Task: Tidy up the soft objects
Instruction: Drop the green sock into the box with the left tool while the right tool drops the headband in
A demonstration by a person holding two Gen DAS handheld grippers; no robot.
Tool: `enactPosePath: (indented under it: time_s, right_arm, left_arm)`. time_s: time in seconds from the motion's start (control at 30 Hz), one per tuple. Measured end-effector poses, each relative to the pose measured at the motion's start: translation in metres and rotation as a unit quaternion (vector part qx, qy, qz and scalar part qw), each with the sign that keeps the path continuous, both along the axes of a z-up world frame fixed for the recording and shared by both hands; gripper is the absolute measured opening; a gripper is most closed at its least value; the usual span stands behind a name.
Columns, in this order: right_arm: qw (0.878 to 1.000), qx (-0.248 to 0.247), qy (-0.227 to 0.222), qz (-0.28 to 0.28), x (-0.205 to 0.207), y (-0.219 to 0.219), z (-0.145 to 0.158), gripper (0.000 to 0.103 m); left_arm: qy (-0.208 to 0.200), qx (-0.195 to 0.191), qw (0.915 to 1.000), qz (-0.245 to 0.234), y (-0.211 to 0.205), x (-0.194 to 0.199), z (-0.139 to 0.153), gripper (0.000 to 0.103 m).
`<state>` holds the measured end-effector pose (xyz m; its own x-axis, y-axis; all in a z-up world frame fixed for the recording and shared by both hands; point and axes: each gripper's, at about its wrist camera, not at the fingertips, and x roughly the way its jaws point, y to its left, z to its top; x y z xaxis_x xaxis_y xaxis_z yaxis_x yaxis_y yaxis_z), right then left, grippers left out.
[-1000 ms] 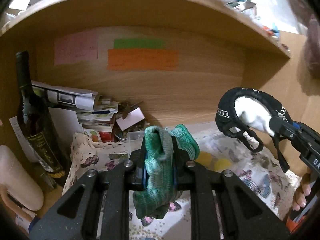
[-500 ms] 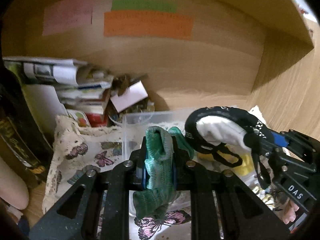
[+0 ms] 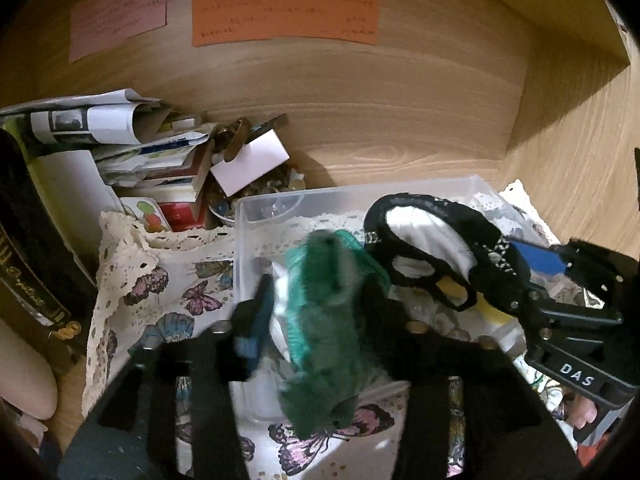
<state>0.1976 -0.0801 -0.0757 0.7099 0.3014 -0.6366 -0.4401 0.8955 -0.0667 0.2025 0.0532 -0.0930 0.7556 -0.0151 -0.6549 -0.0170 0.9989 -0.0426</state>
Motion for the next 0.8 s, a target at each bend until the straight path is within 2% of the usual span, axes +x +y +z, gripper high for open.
enactPosePath:
  time_s: [0.07, 0.2, 0.33, 0.4, 0.67, 0.8]
  right_arm:
    - [1.0, -0.001, -0.011, 0.0, -0.005, -0.002, 0.005, 0.052]
    - [0.999, -0.004, -0.039, -0.002, -0.017, -0.007, 0.016, 0.068]
    - [0.998, 0.006, -0.057, 0.001, -0.031, -0.016, 0.028, 0.074]
    - [0.998, 0.013, -0.068, -0.001, -0.038, -0.02, 0.035, 0.082]
    - [0.995, 0.035, -0.094, -0.005, -0.065, -0.032, 0.048, 0.083]
    - [0.996, 0.044, -0.082, -0.01, -0.07, -0.041, 0.044, 0.084]
  left_arm:
    - [-0.004, -0.001, 1.0, 0.002, 0.0, -0.005, 0.003, 0.065]
    - [-0.017, -0.005, 0.9998, -0.001, 0.001, -0.015, 0.012, 0.074]
    - [-0.038, -0.017, 0.9991, -0.004, 0.002, -0.029, 0.025, 0.08]
    - [-0.049, -0.022, 0.9985, -0.008, 0.002, -0.037, 0.032, 0.086]
    - [-0.097, 0.005, 0.9951, -0.015, -0.008, -0.076, 0.052, 0.102]
    - [-0.094, 0.022, 0.995, -0.025, -0.014, -0.086, 0.046, 0.103]
